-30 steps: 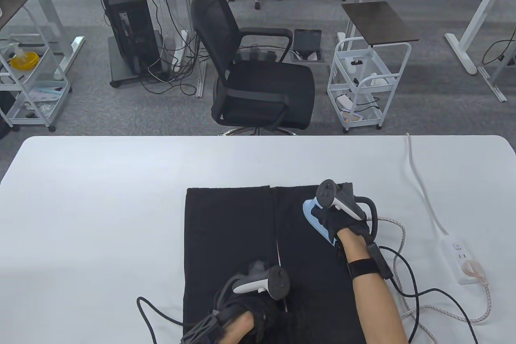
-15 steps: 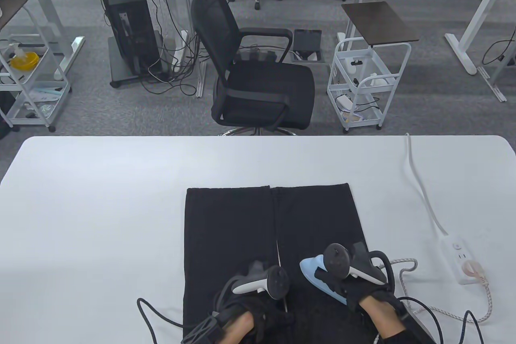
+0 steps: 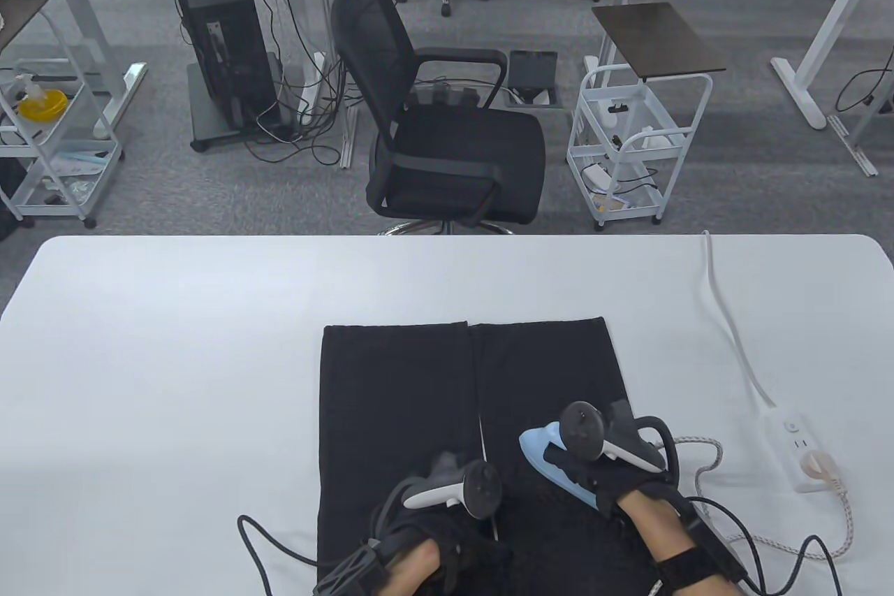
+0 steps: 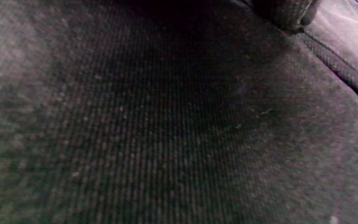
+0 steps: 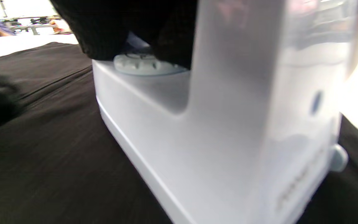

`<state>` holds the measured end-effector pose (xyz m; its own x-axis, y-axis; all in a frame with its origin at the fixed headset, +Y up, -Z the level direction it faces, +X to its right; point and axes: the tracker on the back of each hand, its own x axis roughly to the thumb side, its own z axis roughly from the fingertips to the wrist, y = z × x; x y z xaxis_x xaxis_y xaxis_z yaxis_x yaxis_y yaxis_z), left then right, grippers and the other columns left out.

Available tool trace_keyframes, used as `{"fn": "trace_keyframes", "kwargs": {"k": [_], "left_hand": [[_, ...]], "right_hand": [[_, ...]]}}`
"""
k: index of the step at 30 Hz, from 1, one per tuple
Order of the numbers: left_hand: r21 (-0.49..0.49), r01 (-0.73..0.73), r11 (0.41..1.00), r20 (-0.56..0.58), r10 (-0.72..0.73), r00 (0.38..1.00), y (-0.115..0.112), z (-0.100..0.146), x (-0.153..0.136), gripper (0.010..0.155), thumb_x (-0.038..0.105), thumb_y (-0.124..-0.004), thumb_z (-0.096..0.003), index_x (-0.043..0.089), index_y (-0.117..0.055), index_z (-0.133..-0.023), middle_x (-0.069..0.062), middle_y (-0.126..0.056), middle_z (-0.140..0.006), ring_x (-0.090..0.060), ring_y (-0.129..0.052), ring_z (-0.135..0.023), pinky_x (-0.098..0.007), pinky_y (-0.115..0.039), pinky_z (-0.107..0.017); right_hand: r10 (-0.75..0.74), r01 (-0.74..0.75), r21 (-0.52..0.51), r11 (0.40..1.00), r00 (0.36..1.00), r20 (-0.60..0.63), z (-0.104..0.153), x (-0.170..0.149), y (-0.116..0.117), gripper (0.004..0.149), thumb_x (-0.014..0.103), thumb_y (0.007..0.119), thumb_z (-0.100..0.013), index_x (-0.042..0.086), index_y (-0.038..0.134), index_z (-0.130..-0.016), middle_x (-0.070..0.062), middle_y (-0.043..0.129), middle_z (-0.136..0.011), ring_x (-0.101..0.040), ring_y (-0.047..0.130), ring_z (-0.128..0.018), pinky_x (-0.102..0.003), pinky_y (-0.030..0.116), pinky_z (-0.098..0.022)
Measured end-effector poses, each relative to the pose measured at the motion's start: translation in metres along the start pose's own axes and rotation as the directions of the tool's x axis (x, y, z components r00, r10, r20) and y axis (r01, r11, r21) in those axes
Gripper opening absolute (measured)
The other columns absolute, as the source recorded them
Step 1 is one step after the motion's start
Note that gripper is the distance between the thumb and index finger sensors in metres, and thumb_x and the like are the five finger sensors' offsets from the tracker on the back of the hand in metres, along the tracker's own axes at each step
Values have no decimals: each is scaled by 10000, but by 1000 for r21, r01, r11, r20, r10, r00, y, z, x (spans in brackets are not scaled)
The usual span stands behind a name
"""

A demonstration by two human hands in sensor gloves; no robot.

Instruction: Iron trousers with electric iron on table

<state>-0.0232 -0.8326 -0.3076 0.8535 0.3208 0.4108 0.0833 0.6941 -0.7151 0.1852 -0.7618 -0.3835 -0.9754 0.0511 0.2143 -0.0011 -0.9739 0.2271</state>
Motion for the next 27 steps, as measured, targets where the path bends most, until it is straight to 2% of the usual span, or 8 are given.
{"fn": "trace_keyframes", "kwargs": {"k": [10,14,20,27], "left_hand": [[-1,0,1000,4,0,1000,-1,-1,1,1104,657,-652,-609,94,174,-1079,-321,329,-991,-622,275,-843,-846,-24,-516],[-1,1,1000,4,-1,1000,-1,-1,1,1102,657,-650,-610,94,175,-1078,-322,330,-990,-622,276,-842,-845,-23,-516],[-1,-3,1000,3,3,1000,-1,-1,1,1103,655,-652,-610,96,175,-1079,-321,332,-990,-620,278,-842,-845,-20,-516],[4,-2,1000,8,2,1000,-2,-1,0,1100,655,-650,-609,96,173,-1080,-319,329,-992,-619,277,-843,-843,-19,-514]], "right_hand": [[-52,37,-56,998,960,-275,-88,-18,-22,585,514,791,-576,97,653,-963,93,899,-534,-88,966,-360,-473,869,-402],[-85,78,-34,996,944,-319,-103,-25,-27,577,507,789,-581,100,646,-964,97,892,-535,-83,961,-359,-470,869,-404],[-84,87,-4,996,954,-289,-95,-20,-25,567,510,783,-582,108,640,-956,104,885,-531,-77,952,-358,-464,865,-414],[-54,57,14,998,988,-144,-53,-3,-15,560,516,783,-581,109,649,-941,108,885,-526,-72,951,-354,-458,867,-413]]}}
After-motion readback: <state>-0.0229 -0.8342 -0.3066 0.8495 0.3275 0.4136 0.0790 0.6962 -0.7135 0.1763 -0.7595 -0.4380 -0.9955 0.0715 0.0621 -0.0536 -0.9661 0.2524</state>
